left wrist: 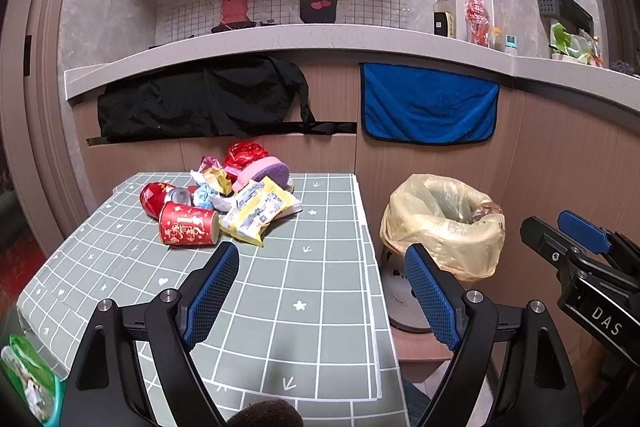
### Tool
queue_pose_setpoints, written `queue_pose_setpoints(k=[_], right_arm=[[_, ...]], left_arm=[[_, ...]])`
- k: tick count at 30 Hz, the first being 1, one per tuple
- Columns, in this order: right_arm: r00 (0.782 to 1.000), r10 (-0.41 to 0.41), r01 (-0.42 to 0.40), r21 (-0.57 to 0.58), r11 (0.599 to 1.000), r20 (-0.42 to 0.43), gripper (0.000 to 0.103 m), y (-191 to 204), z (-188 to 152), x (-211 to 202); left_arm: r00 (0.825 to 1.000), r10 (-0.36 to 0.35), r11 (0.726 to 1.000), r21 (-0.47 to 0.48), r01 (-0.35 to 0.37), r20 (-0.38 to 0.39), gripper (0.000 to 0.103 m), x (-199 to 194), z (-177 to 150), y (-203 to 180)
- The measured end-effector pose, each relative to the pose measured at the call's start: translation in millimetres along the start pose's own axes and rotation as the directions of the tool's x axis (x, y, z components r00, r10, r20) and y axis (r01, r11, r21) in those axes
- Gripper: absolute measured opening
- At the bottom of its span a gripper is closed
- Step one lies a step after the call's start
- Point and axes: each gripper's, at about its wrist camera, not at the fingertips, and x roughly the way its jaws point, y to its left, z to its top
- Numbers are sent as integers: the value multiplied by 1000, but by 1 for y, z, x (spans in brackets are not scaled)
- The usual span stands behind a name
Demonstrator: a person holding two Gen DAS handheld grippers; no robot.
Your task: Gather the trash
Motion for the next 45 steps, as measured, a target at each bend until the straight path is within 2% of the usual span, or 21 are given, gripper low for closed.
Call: queue_pose_setpoints(k=[14,22,45], right_arm=[[1000,-8,8,-1,1000,8,61,-4,5,-5],[1000,-9,9,-2,1000,13,61,-4,4,-5],[1000,-11,11,-2,1000,14,61,-4,3,-5]], left_arm=[[1000,0,1000,-2,0,6,85,-1,1,0],[1000,1,1000,0,-1,23,85,-15,13,-2],[1000,1,1000,0,-1,27,85,-15,11,-2]])
